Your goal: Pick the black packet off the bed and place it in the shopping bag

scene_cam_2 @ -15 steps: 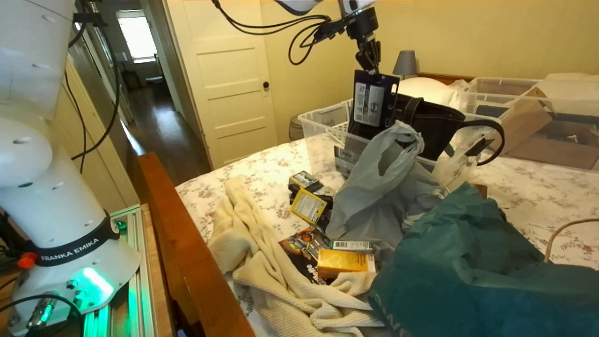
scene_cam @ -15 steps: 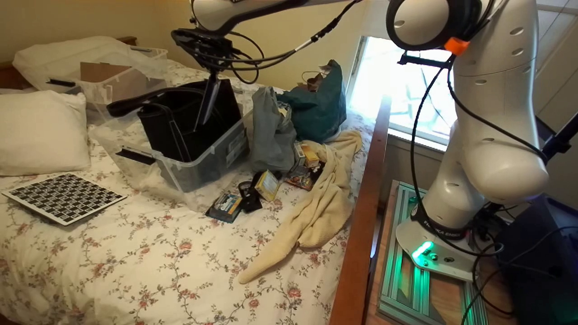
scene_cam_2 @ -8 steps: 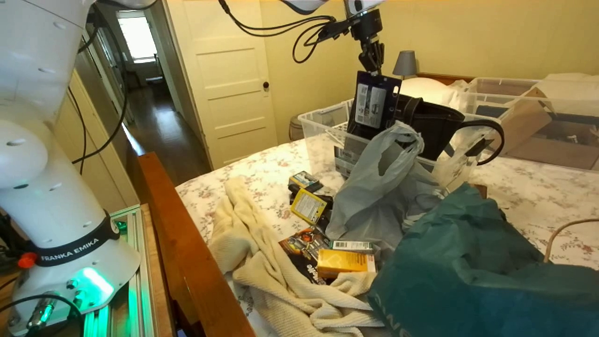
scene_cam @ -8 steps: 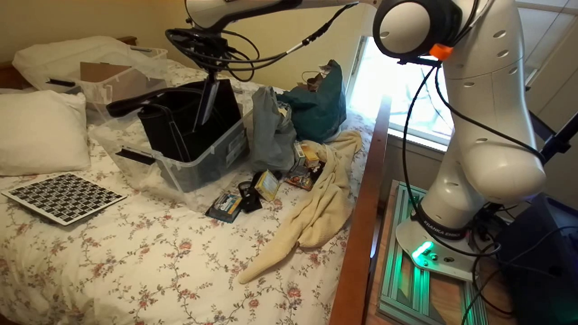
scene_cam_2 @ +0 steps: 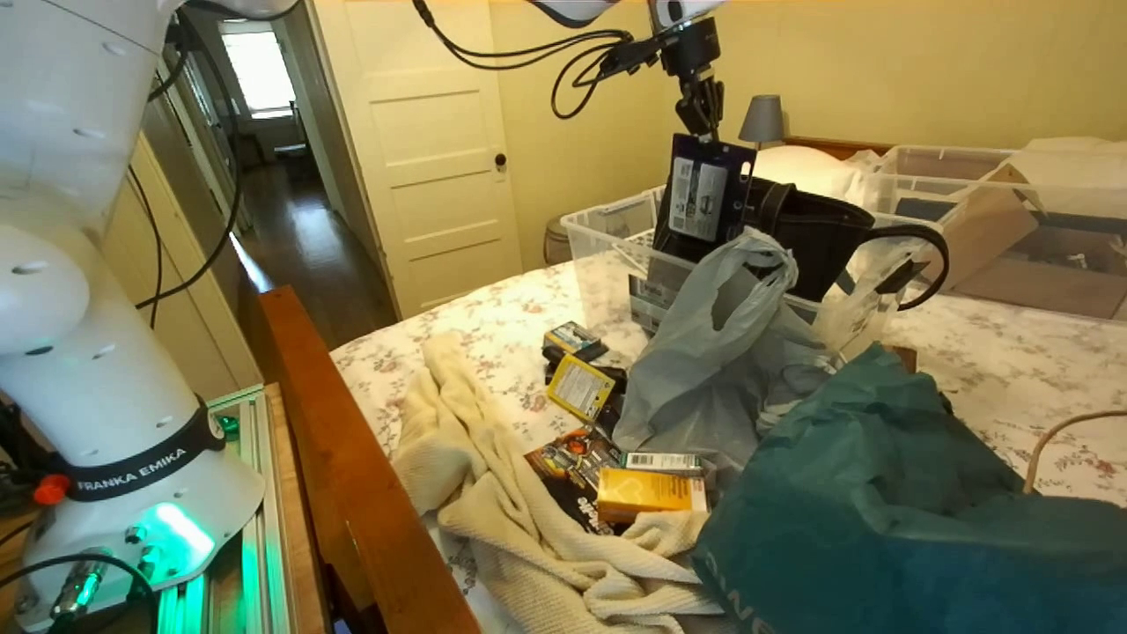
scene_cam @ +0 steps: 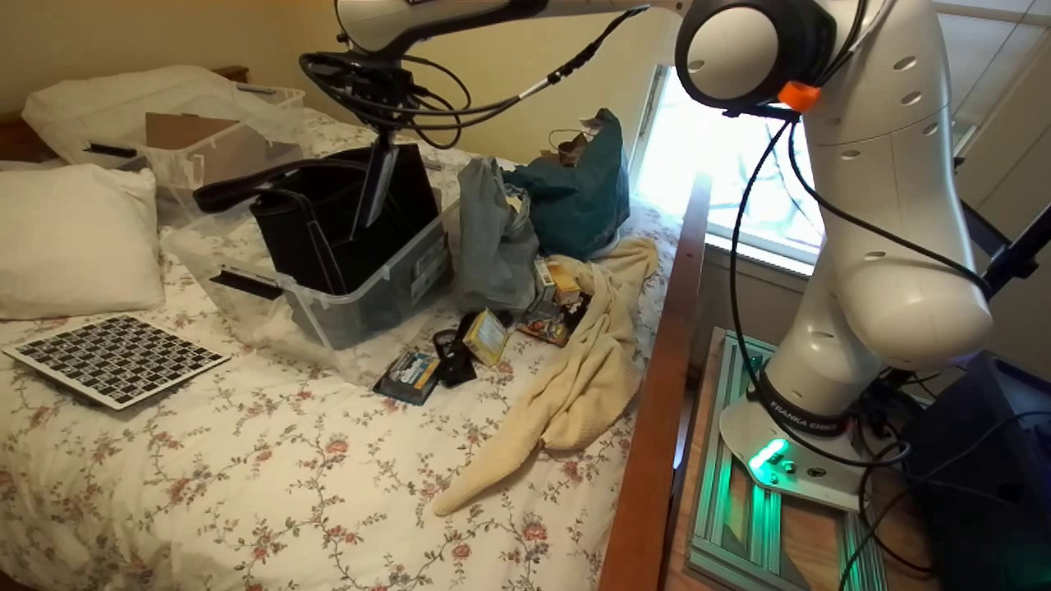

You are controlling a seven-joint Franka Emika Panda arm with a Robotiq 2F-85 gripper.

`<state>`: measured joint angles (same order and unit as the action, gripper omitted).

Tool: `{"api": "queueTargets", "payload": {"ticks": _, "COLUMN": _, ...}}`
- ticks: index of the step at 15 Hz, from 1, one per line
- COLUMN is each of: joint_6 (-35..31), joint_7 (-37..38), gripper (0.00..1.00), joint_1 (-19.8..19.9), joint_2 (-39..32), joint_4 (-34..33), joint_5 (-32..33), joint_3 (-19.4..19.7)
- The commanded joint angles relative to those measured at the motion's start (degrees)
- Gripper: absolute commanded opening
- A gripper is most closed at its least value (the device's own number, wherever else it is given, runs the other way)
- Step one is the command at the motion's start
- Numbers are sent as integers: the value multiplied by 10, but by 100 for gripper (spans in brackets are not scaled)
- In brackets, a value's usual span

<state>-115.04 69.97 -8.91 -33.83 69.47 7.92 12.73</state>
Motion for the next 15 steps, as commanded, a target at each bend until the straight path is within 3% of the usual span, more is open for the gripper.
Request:
{"api": "queueTargets", "payload": {"ticks": 1, "joint_6": 16, "joint_7": -2, "gripper": 1, "joint_1": 17, "joint_2": -11, "joint_4": -23, "joint_5": 4, "joint_3": -21}}
{"api": "queueTargets", "payload": {"ticks": 15, "joint_6": 124, "joint_7": -9, "gripper": 1, "joint_1": 37, "joint_2": -109, "joint_4": -182, "joint_5": -15, "joint_3": -28}}
